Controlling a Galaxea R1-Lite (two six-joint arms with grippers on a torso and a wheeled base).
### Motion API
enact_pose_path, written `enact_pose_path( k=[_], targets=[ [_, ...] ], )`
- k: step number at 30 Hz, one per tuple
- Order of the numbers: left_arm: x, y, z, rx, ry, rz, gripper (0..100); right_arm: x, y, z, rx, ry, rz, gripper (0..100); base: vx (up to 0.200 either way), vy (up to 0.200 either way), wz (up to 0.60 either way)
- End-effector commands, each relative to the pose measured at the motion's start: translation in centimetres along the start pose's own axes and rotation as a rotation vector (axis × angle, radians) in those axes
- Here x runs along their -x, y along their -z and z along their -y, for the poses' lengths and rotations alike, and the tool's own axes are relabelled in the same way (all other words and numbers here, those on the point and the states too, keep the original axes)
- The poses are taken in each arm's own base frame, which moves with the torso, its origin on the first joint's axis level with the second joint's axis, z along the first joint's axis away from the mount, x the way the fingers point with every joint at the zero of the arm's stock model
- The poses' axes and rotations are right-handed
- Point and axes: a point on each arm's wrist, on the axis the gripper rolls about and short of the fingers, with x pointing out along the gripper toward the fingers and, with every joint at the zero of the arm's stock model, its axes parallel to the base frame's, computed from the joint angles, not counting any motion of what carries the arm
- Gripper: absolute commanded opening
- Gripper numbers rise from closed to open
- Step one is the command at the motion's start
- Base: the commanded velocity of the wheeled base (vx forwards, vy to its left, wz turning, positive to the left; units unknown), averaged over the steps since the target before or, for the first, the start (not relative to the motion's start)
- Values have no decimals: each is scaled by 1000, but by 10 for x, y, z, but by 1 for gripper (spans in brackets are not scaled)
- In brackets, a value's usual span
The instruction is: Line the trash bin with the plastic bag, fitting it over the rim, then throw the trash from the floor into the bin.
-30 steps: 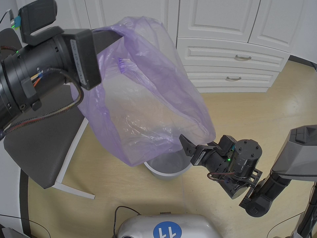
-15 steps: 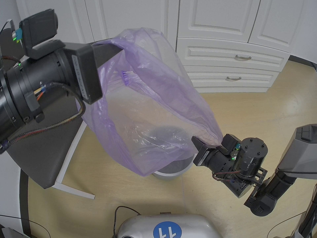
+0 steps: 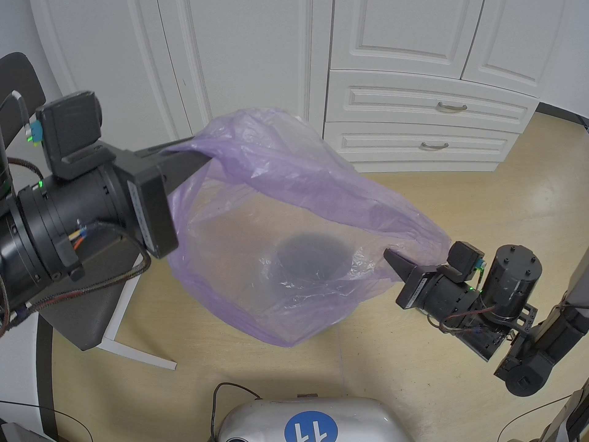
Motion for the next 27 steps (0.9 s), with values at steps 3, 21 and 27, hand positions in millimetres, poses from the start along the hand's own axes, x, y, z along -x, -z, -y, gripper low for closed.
enact_pose_path(
  k=[3, 21, 27],
  targets=[
    [5, 13, -1, -5, -3, -45, 0, 22, -33, -4, 1, -25, 48, 0, 0, 0, 0],
    [-2, 58, -17, -6, -92, -206, 0, 36, -57, -6, 93, 88, -129, 0, 0, 0, 0],
    [-15, 73, -18, 52, -221, -254, 0, 45, -73, -13, 92, 109, -166, 0, 0, 0, 0]
  ],
)
